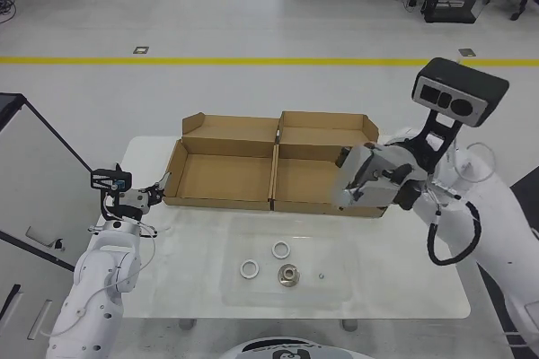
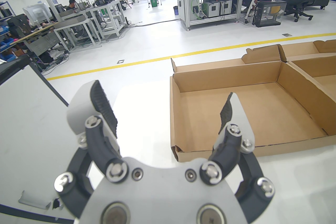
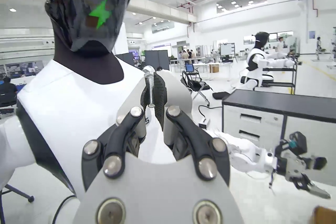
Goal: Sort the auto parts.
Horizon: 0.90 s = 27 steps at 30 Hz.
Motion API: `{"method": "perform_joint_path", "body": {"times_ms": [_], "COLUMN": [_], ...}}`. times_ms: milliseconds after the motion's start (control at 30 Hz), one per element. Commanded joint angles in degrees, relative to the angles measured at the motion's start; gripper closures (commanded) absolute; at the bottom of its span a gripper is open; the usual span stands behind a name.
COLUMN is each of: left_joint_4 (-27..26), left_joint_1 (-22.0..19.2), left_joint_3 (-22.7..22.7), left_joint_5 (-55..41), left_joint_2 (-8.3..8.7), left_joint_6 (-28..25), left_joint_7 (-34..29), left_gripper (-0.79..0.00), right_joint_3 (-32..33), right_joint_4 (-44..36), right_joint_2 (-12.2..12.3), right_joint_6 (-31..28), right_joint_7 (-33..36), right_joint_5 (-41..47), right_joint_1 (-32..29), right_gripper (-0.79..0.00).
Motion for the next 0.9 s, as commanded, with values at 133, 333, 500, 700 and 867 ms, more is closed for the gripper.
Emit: {"method": "perform_joint_path", "body": {"times_ms": [133, 333, 500, 700, 867], "left_joint_4": [0.00, 0.00, 0.00, 0.00, 0.00], "left_joint_1": [0.00, 0.00, 0.00, 0.00, 0.00], "left_joint_3": [0.00, 0.00, 0.00, 0.00, 0.00], "left_joint_5": [0.00, 0.00, 0.00, 0.00, 0.00], "left_joint_2": [0.00, 0.00, 0.00, 0.00, 0.00], "left_joint_6": [0.00, 0.00, 0.00, 0.00, 0.00], "left_joint_7": [0.00, 0.00, 0.00, 0.00, 0.00], "left_gripper": [-0.785, -0.785, -0.785, -0.785, -0.785], "right_joint_3": [-0.81, -0.81, -0.76, 1.24, 3.98], "right_joint_4": [-0.59, -0.59, -0.67, -2.93, -4.77], "right_joint_2": [-1.45, -1.45, -1.45, -1.55, -1.53], "right_joint_6": [0.00, 0.00, 0.27, 0.00, 0.00], "right_joint_7": [0.01, 0.01, -0.15, -0.29, -0.02], "right_joint_5": [0.23, 0.23, 0.09, 1.36, 3.50], "right_joint_1": [0.29, 0.29, 0.18, -3.79, -7.89], "right_gripper": [0.000, 0.000, 0.000, 0.000, 0.000]}}
